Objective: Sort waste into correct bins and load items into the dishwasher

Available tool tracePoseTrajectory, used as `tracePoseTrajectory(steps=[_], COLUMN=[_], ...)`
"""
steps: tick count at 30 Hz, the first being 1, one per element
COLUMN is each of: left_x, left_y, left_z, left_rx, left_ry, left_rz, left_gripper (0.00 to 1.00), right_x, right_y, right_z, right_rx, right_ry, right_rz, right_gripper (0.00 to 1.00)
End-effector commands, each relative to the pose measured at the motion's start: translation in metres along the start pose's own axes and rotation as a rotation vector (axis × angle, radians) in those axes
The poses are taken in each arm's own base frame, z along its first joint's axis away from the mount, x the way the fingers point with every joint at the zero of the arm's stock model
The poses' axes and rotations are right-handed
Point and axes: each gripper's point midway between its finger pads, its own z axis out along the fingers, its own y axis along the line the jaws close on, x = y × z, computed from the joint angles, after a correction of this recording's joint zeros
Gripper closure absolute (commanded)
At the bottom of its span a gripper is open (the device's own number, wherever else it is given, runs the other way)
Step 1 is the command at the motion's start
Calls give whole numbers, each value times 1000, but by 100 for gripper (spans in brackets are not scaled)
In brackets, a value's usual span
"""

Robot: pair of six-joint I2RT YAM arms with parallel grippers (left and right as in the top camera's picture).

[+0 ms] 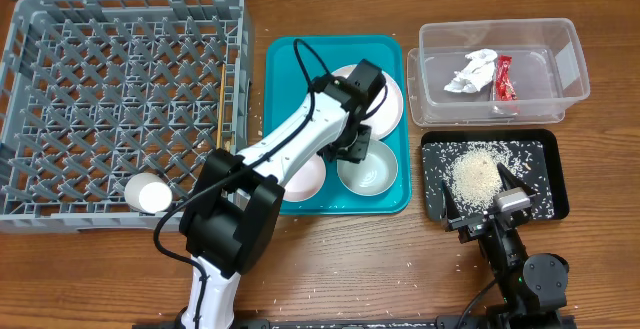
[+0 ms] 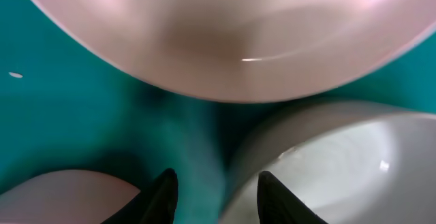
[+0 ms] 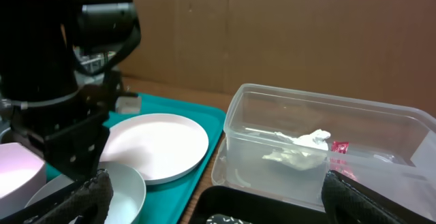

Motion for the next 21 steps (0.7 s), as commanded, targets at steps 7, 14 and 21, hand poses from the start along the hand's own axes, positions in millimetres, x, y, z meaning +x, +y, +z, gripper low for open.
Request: tracePoseTrajectory(steps=[7, 14, 21], left_x=[9, -15, -30], left_y=[2, 9, 89], left_z=[13, -42, -149], left_rx=[-4, 62, -117], left_ry=[14, -48, -207], left_rz=[-25, -69, -147], left_gripper=[96, 96, 96], right_x=[1, 1, 1], right_y=[1, 1, 1], right_z=[0, 0, 0], right_rx=[-3, -4, -4], right_ry=[-7, -7, -7], right_rz=[-5, -5, -5], right_gripper=[0, 0, 0])
